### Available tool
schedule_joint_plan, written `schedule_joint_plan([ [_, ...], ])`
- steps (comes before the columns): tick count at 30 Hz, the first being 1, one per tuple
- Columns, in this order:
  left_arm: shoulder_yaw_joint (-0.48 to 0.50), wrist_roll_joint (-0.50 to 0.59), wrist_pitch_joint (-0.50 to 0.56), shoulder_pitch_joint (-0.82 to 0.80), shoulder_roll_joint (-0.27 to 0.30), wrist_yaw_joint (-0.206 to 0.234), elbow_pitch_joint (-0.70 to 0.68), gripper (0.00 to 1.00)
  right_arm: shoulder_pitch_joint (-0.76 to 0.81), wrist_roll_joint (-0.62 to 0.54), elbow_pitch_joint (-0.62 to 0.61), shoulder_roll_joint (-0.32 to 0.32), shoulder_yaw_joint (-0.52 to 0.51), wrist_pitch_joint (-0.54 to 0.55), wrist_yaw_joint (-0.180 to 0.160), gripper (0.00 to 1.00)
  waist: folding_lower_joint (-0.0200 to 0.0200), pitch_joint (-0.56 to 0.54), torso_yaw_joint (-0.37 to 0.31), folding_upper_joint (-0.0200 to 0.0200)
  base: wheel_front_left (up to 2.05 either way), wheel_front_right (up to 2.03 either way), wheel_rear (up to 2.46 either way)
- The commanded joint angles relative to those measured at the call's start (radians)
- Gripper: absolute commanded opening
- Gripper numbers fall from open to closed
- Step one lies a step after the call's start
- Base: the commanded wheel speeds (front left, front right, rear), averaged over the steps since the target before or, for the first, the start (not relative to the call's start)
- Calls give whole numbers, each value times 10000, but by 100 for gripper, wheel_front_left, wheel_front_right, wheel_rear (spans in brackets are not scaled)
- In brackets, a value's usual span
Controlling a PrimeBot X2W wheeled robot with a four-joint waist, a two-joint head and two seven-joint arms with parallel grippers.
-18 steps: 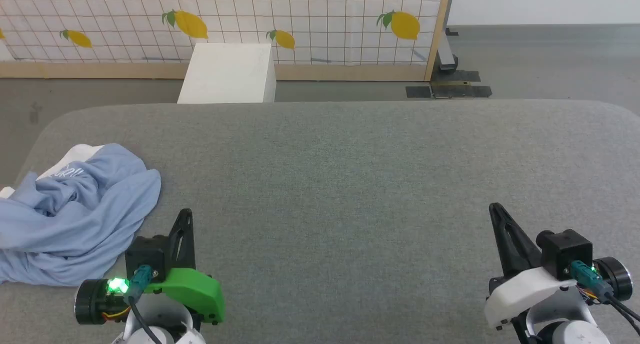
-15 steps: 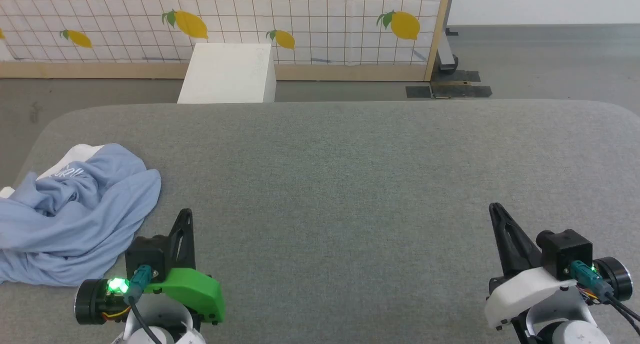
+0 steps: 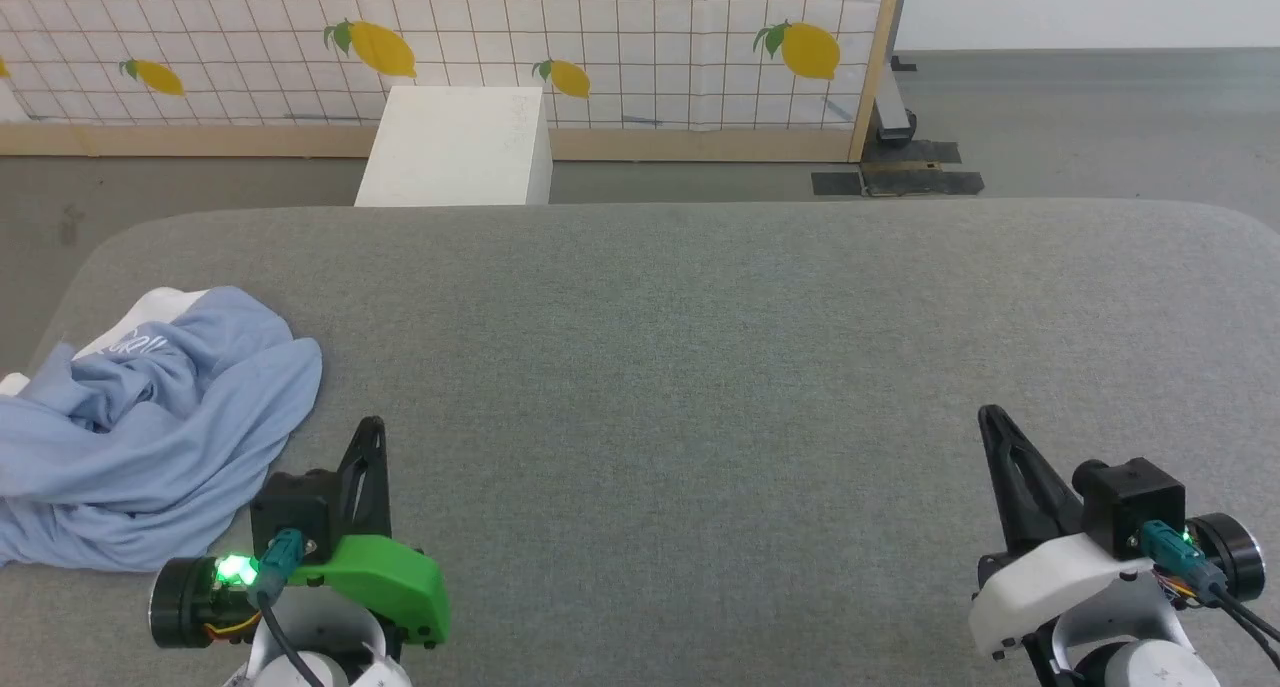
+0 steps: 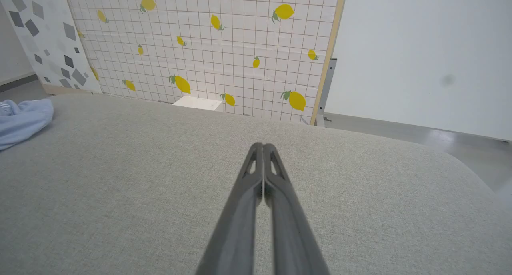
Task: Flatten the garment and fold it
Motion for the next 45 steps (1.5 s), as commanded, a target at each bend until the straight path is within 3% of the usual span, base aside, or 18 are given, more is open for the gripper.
schedule_joint_plan([
  [1,-7,-6,-4,-2,2,-1,2,100,0,9,2,0,-3,-1,0,100,0,0,0,0,0,0,0],
  [21,-273,-326,-355,-120,1,295,222,100,-50,349,201,2,-74,-247,-2,100,0,2,343,0,0,0,0],
  [45,-319,-720,-851,-3,29,721,279,100,-155,781,493,7,15,-568,-6,100,0,53,1958,0,0,0,0],
])
